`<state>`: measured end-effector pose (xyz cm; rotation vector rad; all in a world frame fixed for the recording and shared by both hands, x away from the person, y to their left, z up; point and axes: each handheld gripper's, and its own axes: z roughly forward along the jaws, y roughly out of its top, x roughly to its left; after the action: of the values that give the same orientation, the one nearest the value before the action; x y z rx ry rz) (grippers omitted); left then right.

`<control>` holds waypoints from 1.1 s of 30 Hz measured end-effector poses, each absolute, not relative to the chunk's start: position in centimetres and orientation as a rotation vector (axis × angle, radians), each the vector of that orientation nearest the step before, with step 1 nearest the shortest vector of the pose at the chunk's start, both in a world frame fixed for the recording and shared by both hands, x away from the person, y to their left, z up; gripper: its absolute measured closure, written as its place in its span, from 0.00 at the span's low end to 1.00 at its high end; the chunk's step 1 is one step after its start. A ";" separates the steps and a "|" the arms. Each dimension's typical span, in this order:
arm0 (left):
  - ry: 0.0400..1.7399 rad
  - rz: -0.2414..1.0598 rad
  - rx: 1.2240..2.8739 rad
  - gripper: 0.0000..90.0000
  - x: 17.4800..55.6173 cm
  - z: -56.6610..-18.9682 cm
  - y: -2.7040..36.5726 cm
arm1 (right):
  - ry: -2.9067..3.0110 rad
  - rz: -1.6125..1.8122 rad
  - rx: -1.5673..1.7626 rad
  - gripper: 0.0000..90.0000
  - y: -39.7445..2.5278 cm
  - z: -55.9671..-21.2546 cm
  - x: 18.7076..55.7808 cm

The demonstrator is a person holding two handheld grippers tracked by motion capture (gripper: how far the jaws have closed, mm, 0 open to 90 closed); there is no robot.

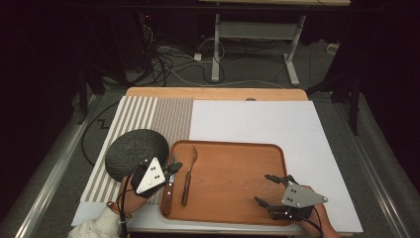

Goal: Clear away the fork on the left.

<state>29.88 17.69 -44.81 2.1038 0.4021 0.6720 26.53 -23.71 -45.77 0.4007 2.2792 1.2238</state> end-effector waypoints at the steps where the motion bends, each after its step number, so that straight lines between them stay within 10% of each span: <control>1: 0.402 0.663 2.120 0.98 30.0 -45.1 17.6 | 2.280 1.222 0.402 0.32 -23.7 -45.8 26.5; 33: 0.480 0.571 2.401 0.97 34.2 -48.1 13.4 | 2.312 1.196 0.395 0.33 -23.6 -46.2 26.3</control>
<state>34.17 13.37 -48.07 2.4006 0.4800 0.5711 26.30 -23.62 -46.25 0.3954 2.3125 1.1957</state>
